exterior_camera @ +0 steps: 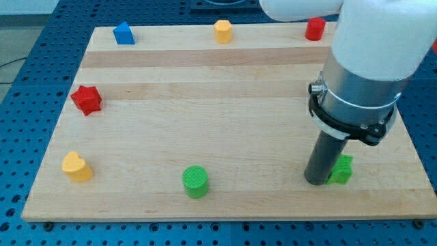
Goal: Move the arm close to the blue cube
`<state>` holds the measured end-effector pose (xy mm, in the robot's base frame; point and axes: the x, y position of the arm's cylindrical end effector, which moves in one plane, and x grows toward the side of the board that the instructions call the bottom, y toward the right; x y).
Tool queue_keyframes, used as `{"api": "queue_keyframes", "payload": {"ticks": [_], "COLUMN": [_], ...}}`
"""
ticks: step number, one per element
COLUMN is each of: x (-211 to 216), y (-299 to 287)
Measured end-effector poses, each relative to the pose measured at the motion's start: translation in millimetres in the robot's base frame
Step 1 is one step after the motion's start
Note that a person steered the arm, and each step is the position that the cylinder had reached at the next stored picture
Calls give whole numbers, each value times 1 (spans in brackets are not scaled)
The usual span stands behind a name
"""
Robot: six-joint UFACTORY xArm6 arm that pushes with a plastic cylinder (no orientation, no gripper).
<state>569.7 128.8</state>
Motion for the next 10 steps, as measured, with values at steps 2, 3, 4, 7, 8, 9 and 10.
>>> {"api": "queue_keyframes", "payload": {"ticks": [2, 3, 4, 7, 8, 9, 10], "x": [-2, -42, -73, -72, -75, -102, -125], "y": [-1, -5, -37, -4, 14, 20, 37]}}
